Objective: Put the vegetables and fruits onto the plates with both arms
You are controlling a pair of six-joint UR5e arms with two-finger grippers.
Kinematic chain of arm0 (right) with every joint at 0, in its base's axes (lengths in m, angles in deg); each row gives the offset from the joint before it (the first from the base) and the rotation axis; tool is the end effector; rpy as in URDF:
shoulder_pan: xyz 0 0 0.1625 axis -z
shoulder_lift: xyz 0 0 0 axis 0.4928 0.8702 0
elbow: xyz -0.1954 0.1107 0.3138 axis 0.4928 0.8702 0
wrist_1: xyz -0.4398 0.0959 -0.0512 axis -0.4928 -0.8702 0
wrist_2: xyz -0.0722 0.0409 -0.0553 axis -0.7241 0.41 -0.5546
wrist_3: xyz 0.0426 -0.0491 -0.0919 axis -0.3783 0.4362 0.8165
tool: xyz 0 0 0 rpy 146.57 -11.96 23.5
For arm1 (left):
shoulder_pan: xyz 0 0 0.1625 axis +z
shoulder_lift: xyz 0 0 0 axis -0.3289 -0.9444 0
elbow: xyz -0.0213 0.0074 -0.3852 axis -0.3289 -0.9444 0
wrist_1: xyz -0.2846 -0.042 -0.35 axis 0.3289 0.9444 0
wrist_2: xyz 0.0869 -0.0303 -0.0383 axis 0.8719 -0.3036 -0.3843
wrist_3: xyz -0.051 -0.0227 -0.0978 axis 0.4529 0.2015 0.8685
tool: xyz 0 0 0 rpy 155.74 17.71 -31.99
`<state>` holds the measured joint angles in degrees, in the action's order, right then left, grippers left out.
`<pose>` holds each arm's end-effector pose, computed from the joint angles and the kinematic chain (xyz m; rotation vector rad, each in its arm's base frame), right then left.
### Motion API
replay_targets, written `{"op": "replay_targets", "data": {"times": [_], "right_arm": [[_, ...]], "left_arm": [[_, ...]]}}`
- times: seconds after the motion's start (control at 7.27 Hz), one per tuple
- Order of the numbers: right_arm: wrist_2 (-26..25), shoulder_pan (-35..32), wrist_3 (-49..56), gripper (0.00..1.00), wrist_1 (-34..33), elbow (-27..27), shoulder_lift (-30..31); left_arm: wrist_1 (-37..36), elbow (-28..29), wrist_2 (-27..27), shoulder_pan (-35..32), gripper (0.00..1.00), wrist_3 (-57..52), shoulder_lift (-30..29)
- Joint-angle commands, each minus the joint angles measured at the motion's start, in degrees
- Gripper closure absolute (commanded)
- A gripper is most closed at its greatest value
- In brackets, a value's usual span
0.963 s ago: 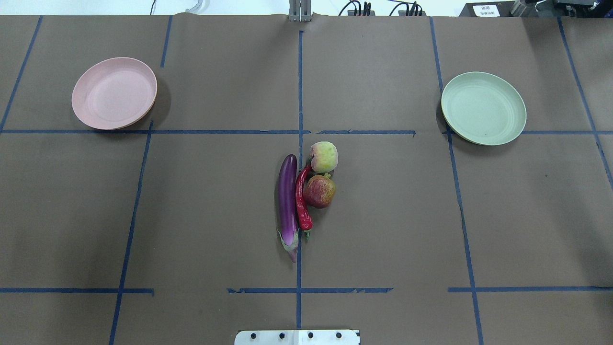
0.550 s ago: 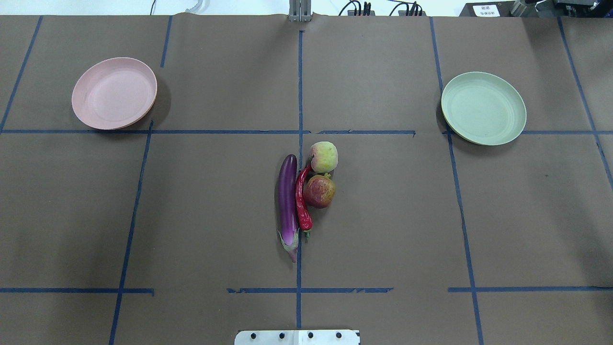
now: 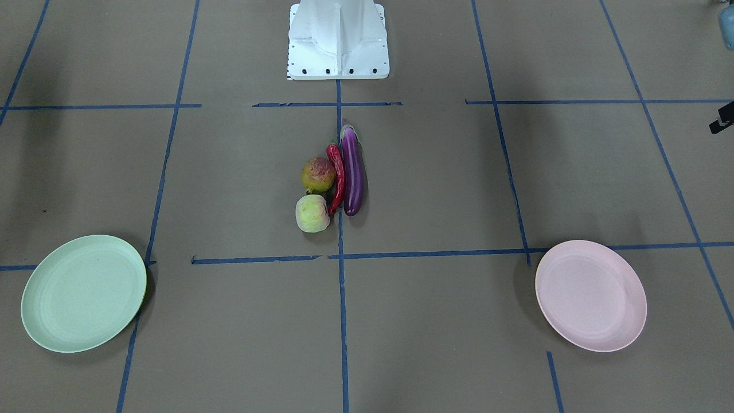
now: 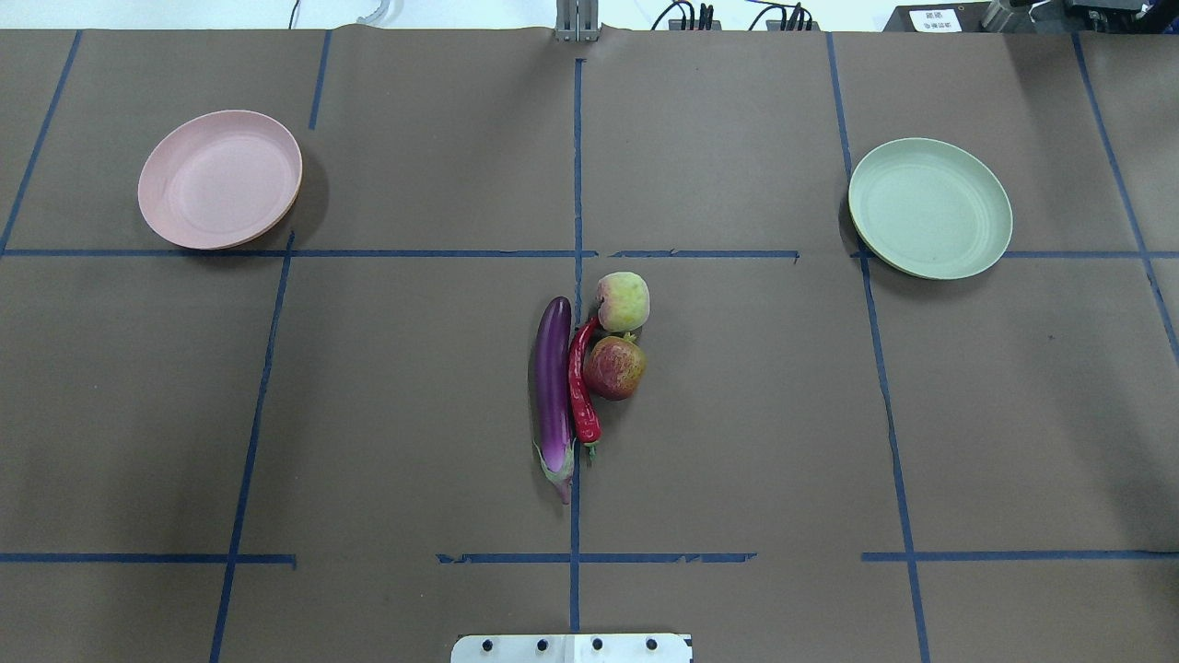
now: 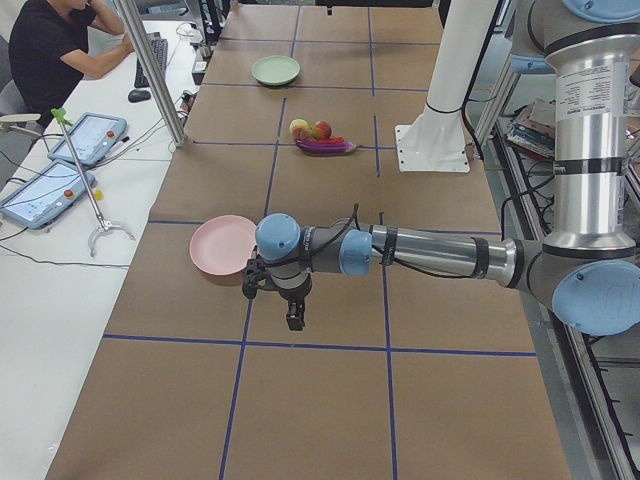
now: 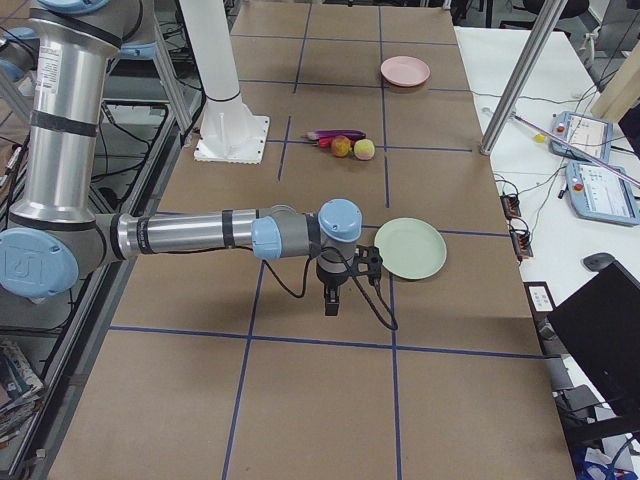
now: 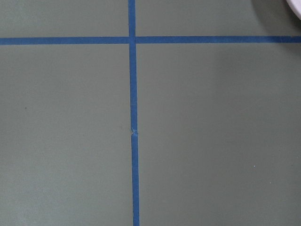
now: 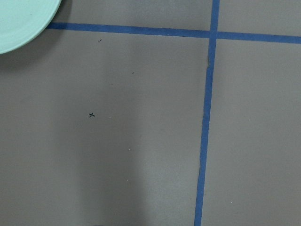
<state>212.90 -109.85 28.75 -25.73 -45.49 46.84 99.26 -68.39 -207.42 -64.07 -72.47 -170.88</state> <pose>-0.0238 -0.4668 0.5688 -0.0128 -0.7755 -0.0645 0.0076 -0.4960 0.5806 -0.0627 0.8226 0.0437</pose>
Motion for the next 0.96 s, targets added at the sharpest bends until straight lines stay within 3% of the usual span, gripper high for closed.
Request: {"op": "replay_targets", "data": {"times": [0.0,0.83], "right_arm": [[0.0,0.0,0.1,0.0,0.07,-0.1,-0.09],[0.26,0.18,0.1,0.0,2.16,0.42,0.0]], "left_arm": [[-0.01,0.03,0.06,-0.05,0.0,0.0,0.04],[0.08,1.09,0.14,0.04,0.0,0.0,-0.58]]}}
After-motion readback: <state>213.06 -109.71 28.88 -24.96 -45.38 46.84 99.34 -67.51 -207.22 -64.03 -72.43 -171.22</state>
